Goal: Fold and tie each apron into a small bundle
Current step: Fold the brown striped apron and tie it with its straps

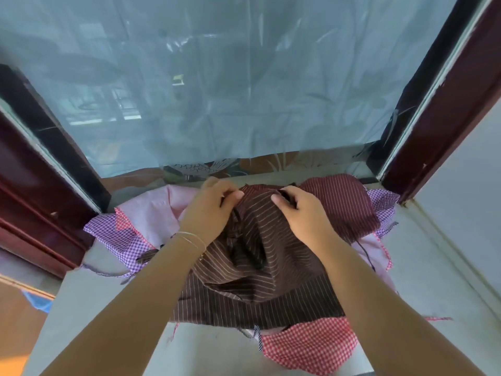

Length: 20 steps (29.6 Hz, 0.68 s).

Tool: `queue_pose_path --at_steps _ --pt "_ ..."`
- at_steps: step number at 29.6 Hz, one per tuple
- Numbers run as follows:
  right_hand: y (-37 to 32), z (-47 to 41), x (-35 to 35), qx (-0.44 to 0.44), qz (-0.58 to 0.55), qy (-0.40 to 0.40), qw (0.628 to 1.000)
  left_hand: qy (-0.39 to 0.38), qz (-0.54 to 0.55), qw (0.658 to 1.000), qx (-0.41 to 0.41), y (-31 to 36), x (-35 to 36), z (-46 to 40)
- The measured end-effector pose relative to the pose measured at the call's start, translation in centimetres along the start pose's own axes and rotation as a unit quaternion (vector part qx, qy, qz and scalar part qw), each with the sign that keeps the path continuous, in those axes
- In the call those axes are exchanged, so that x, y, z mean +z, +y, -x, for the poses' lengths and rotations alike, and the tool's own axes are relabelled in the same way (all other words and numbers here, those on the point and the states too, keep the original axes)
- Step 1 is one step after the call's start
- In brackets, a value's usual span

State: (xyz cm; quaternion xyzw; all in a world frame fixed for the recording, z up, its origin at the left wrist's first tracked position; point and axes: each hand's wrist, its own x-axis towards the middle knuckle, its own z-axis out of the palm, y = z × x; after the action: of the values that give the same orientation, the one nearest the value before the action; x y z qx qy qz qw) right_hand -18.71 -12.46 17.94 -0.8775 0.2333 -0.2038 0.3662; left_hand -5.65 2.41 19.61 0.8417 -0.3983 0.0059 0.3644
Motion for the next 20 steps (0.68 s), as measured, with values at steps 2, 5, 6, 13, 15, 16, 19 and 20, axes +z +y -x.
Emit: queue_pose_path --at_steps 2,5,6,13,15,16,19,20 --pt "1.3 0.1 -1.0 0.048 0.015 0.079 0.996 0.095 -0.005 0.992 -0.088 -3.5 -1.5 -0.2" --pt "4.4 0.9 -2.6 0.135 -0.033 0.231 0.963 0.158 0.029 0.961 -0.227 -9.5 -3.2 0.0" --pt "5.2 1.0 -2.8 0.151 -0.045 0.254 0.954 0.157 0.052 0.951 -0.263 -10.9 -3.1 0.2" --pt "5.9 1.0 -1.7 0.148 -0.024 0.283 0.947 -0.049 0.387 0.78 -0.489 -15.5 1.7 3.0" --pt "6.0 1.1 -1.8 0.132 -0.01 0.294 0.947 -0.152 0.436 0.689 -0.558 -15.8 3.3 6.0" --pt "6.2 1.3 -1.8 0.127 0.002 0.296 0.947 -0.2 0.444 0.656 -0.576 -15.8 4.1 7.5" --pt "6.3 1.9 -2.5 0.123 0.051 0.306 0.943 -0.306 0.463 0.61 -0.566 -14.2 5.3 10.9" --pt "6.2 2.1 -3.0 0.133 0.064 0.318 0.937 -0.316 0.471 0.616 -0.547 -13.7 5.3 11.3"
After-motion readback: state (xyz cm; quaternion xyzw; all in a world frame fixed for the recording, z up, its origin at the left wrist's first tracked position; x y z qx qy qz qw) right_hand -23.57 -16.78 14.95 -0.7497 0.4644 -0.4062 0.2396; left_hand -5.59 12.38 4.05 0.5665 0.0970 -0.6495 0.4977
